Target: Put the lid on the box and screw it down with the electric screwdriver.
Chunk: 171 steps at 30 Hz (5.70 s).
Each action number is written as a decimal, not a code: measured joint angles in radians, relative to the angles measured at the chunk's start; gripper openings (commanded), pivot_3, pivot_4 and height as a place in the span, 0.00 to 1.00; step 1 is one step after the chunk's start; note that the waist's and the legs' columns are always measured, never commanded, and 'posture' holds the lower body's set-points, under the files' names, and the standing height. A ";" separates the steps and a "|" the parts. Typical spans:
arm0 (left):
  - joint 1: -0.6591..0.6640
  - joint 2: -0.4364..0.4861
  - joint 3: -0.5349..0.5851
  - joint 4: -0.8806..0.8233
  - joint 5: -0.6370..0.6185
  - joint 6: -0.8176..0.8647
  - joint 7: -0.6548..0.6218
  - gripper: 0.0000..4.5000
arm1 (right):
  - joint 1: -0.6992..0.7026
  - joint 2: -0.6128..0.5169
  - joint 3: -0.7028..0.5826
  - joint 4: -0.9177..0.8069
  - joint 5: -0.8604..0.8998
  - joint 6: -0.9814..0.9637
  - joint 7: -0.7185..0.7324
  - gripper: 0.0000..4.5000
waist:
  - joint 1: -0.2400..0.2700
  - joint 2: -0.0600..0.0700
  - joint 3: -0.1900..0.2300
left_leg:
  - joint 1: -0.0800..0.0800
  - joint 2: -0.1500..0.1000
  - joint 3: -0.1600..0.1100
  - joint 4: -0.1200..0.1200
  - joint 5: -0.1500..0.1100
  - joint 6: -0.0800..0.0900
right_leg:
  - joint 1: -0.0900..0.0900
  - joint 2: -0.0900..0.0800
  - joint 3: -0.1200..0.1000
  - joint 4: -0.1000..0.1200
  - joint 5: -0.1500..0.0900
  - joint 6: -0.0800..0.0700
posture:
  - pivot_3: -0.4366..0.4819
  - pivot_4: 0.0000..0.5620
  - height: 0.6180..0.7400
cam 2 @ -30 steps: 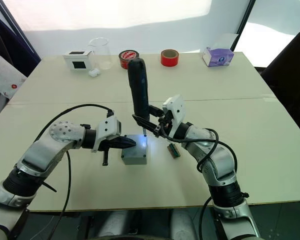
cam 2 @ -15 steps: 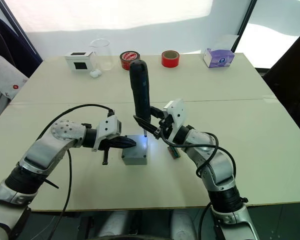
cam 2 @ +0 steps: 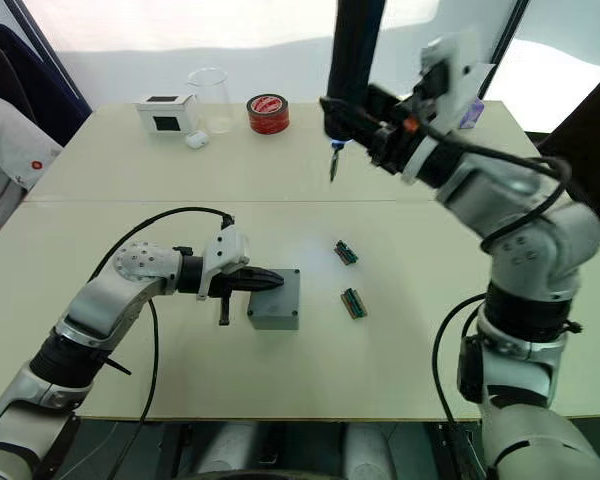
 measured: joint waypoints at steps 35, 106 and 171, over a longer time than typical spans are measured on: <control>0.071 0.219 0.120 -0.242 -0.264 0.192 -0.074 0.00 | 0.138 -0.518 0.365 0.527 -0.127 0.547 0.179 0.99 | -0.018 0.008 0.018 | -0.016 0.000 0.002 0.018 -0.005 0.010 | -0.003 0.003 -0.001 -0.006 0.004 0.006 | 0.48 0.27 1.00; 0.244 0.127 -0.001 -0.266 -0.032 0.227 0.097 0.00 | 0.177 -0.191 0.716 0.122 -0.478 -0.247 0.695 0.99 | -0.015 0.002 0.022 | -0.015 -0.001 -0.002 0.019 -0.001 0.003 | -0.007 0.004 -0.001 0.006 0.003 0.006 | 0.48 0.27 1.00; 0.027 0.219 0.233 -0.209 -0.281 0.318 -0.018 0.00 | 0.314 -0.072 0.366 0.352 -0.489 -0.356 0.467 0.55 | -0.006 0.001 0.021 | -0.015 -0.001 -0.002 0.018 0.003 -0.005 | -0.007 0.005 -0.001 0.006 0.003 0.006 | 0.48 0.27 1.00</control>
